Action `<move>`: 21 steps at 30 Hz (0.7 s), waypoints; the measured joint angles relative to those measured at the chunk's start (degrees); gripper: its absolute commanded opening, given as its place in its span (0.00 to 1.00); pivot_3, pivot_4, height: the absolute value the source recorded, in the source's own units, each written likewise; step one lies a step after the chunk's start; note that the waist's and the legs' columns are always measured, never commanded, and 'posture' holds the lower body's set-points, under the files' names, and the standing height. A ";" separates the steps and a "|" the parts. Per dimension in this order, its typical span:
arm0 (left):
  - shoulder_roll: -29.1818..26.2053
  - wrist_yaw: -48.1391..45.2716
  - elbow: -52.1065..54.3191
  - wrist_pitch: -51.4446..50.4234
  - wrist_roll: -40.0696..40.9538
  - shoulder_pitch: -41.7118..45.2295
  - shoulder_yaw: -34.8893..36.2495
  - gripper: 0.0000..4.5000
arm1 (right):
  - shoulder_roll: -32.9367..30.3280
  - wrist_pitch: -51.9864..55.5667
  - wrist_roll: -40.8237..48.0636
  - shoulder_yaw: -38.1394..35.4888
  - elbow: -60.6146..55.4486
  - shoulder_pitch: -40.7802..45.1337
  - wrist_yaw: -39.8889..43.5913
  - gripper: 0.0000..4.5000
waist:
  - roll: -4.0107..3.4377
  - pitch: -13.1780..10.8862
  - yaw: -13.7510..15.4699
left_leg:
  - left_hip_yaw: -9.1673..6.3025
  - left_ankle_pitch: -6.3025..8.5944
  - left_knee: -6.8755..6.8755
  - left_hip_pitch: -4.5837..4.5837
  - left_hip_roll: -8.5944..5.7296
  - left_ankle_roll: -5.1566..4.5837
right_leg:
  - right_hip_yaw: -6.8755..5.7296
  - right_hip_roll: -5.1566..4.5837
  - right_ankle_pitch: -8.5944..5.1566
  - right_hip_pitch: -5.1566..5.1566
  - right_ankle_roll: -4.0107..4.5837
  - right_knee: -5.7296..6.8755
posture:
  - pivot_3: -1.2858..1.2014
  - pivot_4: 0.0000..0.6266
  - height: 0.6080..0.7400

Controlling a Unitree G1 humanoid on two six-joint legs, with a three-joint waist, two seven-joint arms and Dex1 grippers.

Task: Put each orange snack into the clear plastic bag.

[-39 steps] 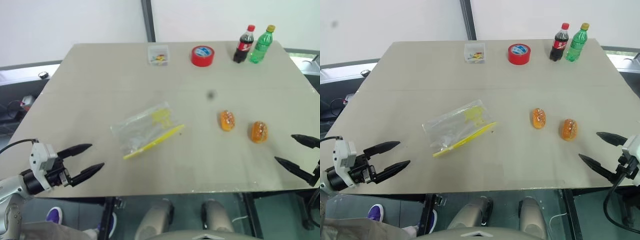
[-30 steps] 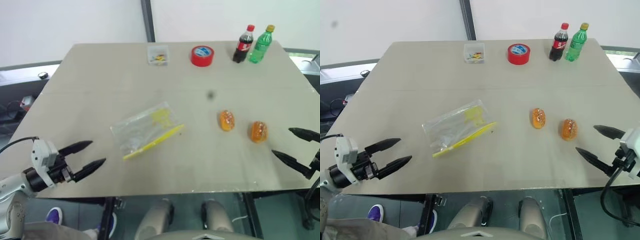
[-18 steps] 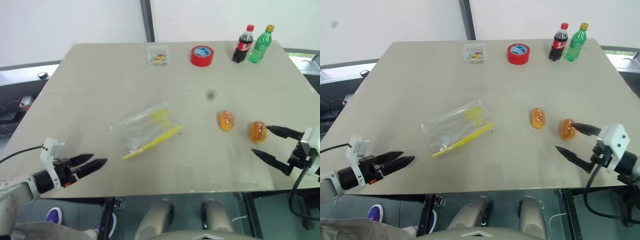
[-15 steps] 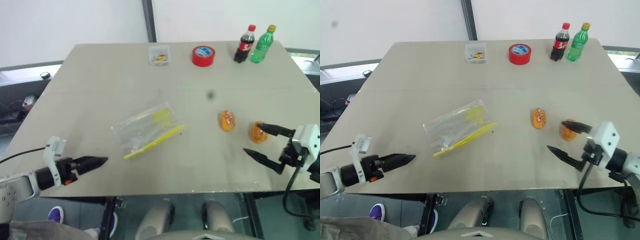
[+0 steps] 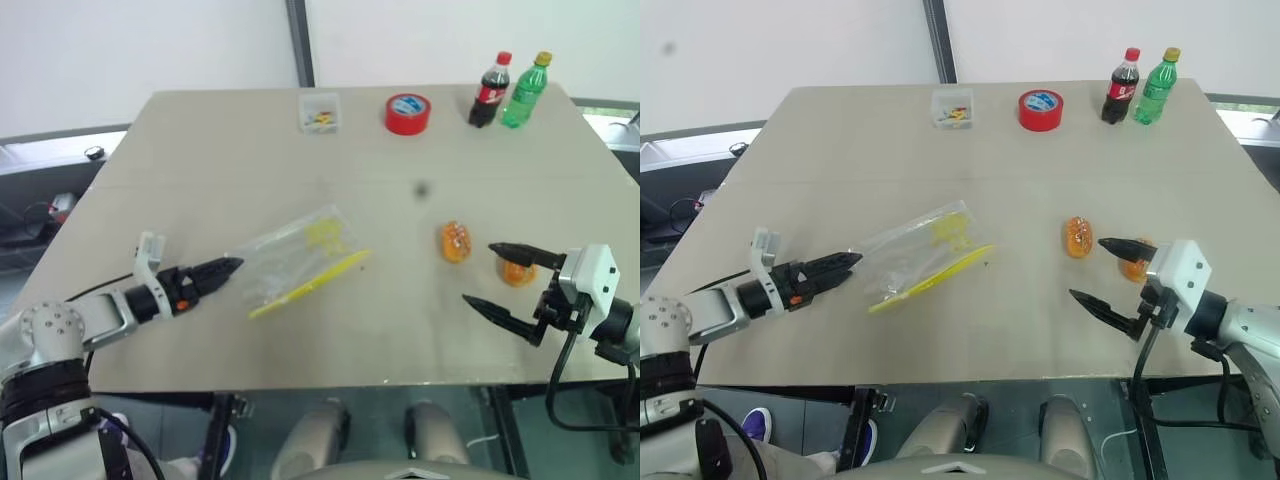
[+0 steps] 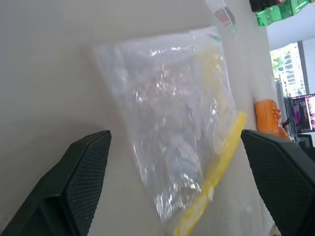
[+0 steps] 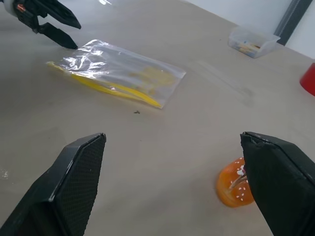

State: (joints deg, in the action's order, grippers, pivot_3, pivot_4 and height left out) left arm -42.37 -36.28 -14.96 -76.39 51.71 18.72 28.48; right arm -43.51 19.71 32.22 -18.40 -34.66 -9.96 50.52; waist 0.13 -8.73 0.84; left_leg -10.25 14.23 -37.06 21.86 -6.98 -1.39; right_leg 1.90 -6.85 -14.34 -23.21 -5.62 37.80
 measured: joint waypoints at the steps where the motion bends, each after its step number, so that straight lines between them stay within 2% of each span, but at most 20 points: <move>1: 0.00 -0.01 0.05 0.91 -0.50 0.14 -0.71 1.00 | 0.03 0.03 0.00 -0.02 -0.44 -0.44 -0.24 1.00 | -0.10 0.07 -0.02 | 0.02 0.00 0.01 -0.02 0.00 0.00 | 0.04 0.00 0.00 0.00 0.00 0.00 | 0.52 0.24 1.00; 8: 3.23 -0.89 0.81 6.48 -2.93 1.17 -3.68 1.00 | 0.92 -0.02 -0.08 -0.61 -1.77 -2.72 -2.02 1.00 | -0.29 0.24 0.32 | 0.13 0.00 0.03 -0.08 0.02 0.00 | 0.13 0.00 -0.01 0.04 -0.01 -0.01 | 0.52 0.24 1.00; 13: 3.57 -5.80 5.57 19.66 -9.76 -1.44 -11.26 1.00 | 1.46 -0.43 -0.30 -0.72 -2.92 -4.05 -2.45 1.00 | -0.29 0.26 0.30 | 0.26 0.00 0.05 -0.09 0.03 0.00 | 0.27 -0.03 0.00 0.06 -0.01 -0.06 | 0.52 0.24 1.00; 16: 4.58 -5.17 3.75 17.38 -9.43 0.55 -10.42 1.00 | 1.89 -0.90 -0.73 -0.73 -2.98 -4.88 -3.00 1.00 | -0.30 0.28 0.44 | 0.22 0.00 0.05 -0.10 0.02 -0.02 | 0.23 0.00 -0.02 0.05 -0.04 -0.06 | 0.52 0.24 1.00; 17: 5.50 -3.27 0.09 11.30 -7.44 3.96 -7.58 1.00 | 2.04 -1.19 -1.01 -0.72 -3.14 -5.16 -3.39 1.00 | -0.30 0.28 0.58 | 0.17 0.00 0.02 -0.09 0.01 -0.02 | 0.18 0.05 -0.08 0.06 -0.14 -0.05 | 0.52 0.24 1.00; 21: 7.86 0.87 -6.24 1.54 -4.15 9.10 -1.31 1.00 | 2.14 -1.36 -1.52 -0.76 -3.90 -6.45 -3.69 1.00 | -0.23 0.27 0.50 | 0.16 0.01 0.01 -0.07 -0.02 -0.03 | 0.16 0.04 -0.06 0.06 -0.15 -0.07 | 0.52 0.24 1.00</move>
State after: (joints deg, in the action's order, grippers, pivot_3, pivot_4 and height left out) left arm -34.51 -35.40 -21.20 -74.85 47.57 27.82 27.17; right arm -41.36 18.35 30.70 -19.16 -38.56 -16.41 46.82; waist -0.09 -8.46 1.34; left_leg -10.09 14.23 -37.04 21.78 -7.00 -1.41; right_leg 2.06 -6.82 -14.39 -23.16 -5.76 37.74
